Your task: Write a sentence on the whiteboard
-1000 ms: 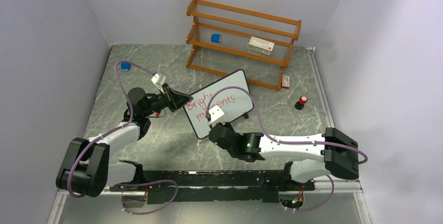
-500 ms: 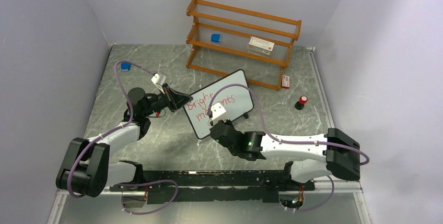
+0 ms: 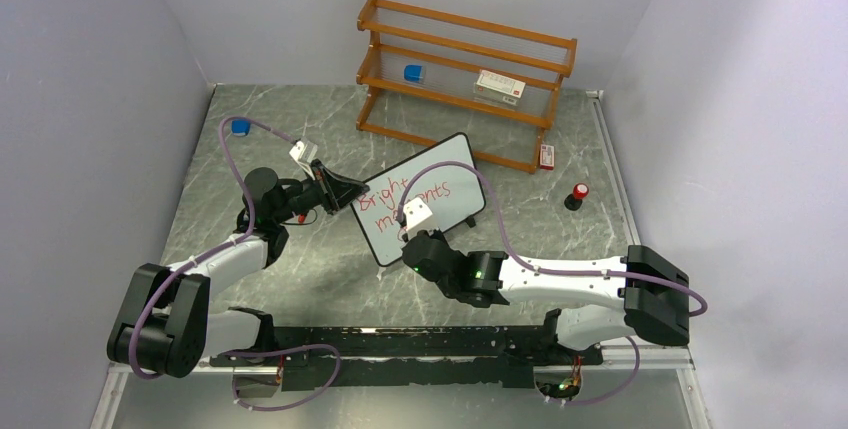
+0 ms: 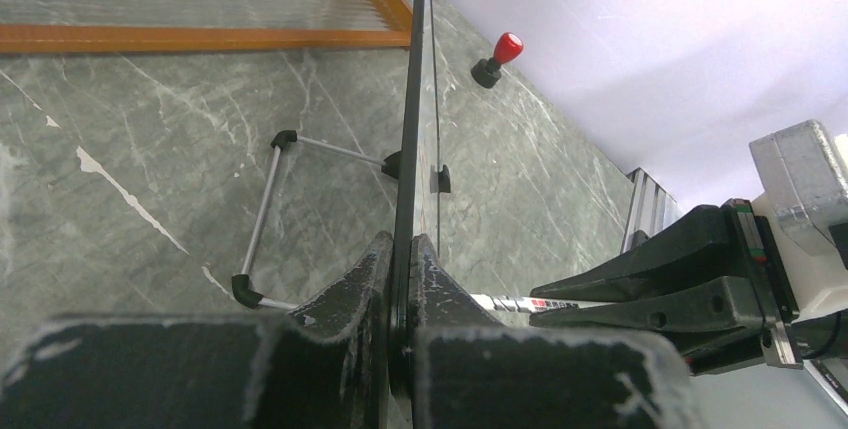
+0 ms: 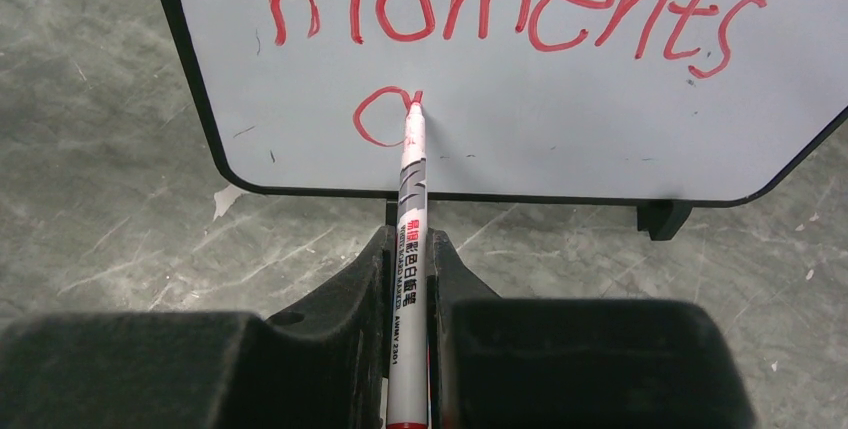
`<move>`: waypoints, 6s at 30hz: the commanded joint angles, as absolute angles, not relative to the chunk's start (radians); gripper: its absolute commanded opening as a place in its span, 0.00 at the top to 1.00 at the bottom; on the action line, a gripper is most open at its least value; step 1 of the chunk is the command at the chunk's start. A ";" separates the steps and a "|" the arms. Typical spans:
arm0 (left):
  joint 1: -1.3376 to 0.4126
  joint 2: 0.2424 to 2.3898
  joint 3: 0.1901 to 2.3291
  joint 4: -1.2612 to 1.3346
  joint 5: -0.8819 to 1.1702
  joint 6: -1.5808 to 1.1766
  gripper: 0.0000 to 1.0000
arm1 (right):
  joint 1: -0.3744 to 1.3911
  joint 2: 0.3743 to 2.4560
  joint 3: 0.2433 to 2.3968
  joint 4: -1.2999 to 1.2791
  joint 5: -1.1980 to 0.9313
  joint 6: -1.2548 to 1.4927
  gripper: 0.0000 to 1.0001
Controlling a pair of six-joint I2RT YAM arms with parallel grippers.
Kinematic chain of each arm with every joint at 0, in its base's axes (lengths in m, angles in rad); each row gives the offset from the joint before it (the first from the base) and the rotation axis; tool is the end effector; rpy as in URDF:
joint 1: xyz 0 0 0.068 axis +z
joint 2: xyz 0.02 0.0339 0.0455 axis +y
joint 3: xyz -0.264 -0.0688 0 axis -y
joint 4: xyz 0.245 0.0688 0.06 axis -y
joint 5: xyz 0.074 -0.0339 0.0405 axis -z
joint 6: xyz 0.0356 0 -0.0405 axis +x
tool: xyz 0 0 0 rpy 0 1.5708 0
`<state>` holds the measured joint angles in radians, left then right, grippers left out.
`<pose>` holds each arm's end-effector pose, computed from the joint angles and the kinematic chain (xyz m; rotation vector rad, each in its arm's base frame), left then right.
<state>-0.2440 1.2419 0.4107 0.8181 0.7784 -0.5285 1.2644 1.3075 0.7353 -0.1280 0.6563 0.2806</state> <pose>0.2303 -0.0831 0.2215 0.4123 1.6676 -1.1970 0.1015 0.2489 0.2203 -0.6938 1.9938 0.1684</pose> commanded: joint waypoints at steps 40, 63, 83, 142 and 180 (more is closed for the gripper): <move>-0.253 1.239 0.422 0.766 0.770 -0.486 0.95 | 1.225 1.248 0.763 -0.118 0.687 0.283 1.00; -0.253 1.244 0.422 0.769 0.770 -0.486 0.95 | 1.203 1.279 0.782 -0.102 0.637 0.278 1.00; -0.252 1.243 0.422 0.763 0.764 -0.487 0.95 | 1.203 1.287 0.741 -0.215 0.592 0.344 1.00; -0.253 1.241 0.423 0.755 0.765 -0.485 0.95 | 1.169 1.253 0.712 -0.178 0.649 0.357 1.00; -0.253 1.243 0.430 0.745 0.763 -0.479 0.95 | 1.125 1.179 0.664 -0.137 0.566 0.323 1.00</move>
<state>-0.2459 1.2415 0.4126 0.8093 0.7723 -0.5228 1.1339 1.1641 0.6727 -0.1875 0.5819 0.3332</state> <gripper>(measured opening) 0.098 0.158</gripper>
